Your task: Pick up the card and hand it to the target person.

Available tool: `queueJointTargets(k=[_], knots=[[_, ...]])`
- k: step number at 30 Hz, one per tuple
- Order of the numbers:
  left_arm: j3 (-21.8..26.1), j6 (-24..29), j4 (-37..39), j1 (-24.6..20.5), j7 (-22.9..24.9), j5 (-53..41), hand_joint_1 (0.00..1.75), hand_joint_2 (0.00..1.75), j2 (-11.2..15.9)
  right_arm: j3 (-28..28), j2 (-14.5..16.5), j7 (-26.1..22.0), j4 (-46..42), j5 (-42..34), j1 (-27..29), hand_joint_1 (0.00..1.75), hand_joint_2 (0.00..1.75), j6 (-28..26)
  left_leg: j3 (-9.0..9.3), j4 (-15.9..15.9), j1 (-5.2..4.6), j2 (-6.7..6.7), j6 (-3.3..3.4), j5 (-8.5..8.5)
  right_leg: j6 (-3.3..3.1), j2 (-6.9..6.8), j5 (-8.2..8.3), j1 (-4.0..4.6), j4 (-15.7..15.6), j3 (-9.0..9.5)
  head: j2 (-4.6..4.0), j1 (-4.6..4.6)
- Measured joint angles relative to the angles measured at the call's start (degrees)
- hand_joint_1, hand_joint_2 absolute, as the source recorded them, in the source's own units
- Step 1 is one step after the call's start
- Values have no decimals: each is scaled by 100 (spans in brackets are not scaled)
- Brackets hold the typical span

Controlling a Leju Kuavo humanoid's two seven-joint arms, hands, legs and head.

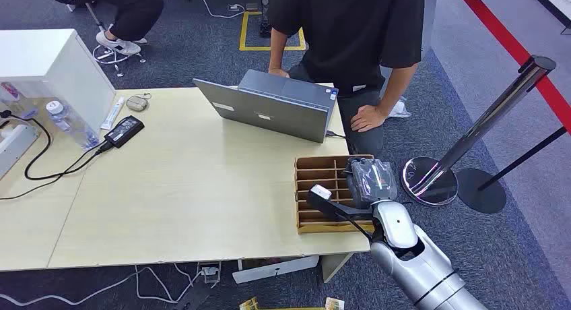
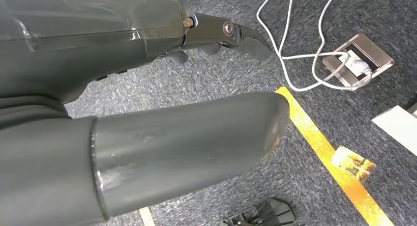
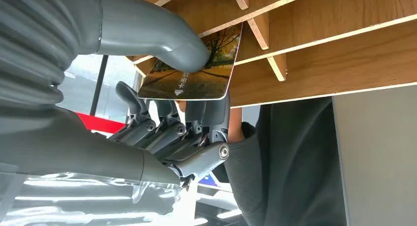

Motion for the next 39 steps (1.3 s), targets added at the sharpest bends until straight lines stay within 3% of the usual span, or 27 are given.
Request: queueJointTargets(k=[10, 23, 32, 39], knots=[[0, 0, 0, 0, -1, 0, 0, 0, 0, -1, 0, -1, -23, -33, -3, 152, 175, -36, 0, 0, 0, 0, 0, 0, 0, 0, 0, 0, 0, 0, 0, 0], [0, 0, 0, 4, -23, 0, 0, 0, 0, -103, -76, 179, -688, 297, -64, 161, 175, 165, 2, 1, 0, 2, 0, 0, 0, 2, 0, 0, 0, 1, 0, 0], [1, 0, 0, 14, -29, 0, 0, 0, 0, -148, -232, 235, -1490, 480, -232, 175, 175, 780, 1, 2, 0, 1, 0, 0, 0, 1, 0, 0, 0, 0, 0, 0], [0, 0, 0, 14, -27, -29, 0, 0, 1, -213, -322, 336, -1815, 549, -388, 175, 175, 794, 2, 2, 0, 2, 1, 1, 0, 2, 1, 0, 0, 1, 0, -1]])
